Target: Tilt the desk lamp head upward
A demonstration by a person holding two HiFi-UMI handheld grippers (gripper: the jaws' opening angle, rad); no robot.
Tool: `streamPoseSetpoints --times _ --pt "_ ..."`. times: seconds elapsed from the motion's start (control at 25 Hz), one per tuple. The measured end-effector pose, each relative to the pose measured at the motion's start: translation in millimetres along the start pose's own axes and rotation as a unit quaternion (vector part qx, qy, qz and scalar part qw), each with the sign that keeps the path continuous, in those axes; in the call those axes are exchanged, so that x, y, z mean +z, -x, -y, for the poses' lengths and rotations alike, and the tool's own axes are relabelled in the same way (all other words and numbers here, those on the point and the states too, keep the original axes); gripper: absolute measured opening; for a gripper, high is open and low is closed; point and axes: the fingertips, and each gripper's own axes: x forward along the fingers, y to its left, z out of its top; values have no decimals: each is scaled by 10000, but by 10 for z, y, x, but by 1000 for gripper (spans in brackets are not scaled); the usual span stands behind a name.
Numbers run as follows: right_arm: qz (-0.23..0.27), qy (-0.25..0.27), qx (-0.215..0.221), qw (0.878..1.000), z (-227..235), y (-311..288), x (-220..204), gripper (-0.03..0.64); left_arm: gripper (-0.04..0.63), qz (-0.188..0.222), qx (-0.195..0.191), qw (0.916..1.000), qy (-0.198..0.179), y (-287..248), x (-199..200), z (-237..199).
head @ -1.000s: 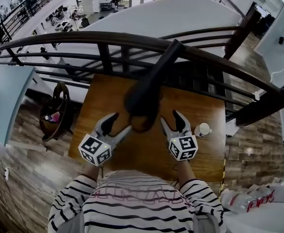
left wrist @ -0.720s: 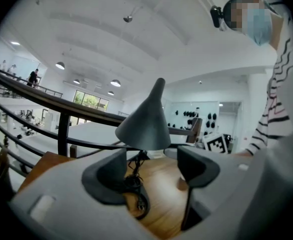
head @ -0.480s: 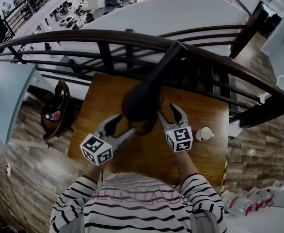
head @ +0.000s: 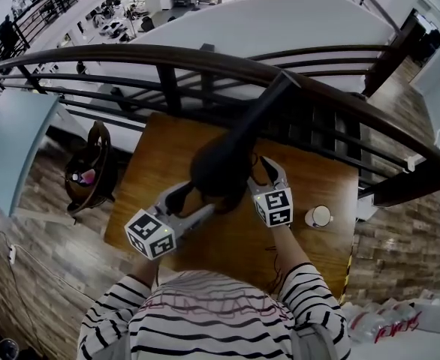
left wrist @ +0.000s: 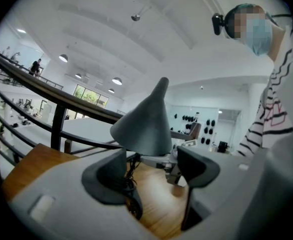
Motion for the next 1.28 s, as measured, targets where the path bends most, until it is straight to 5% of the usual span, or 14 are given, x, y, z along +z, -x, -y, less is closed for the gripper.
streamPoseSetpoints --times 0.68,0.92,1.28 --pt "224 382 216 9988 79 -196 98 223 314 113 -83 9993 341 -141 74 -8" --pt "261 339 393 9983 13 -259 93 132 314 85 -129 9990 422 -128 86 -5" --pt "226 244 448 9984 25 -283 34 113 314 181 -153 9988 428 8 185 27"
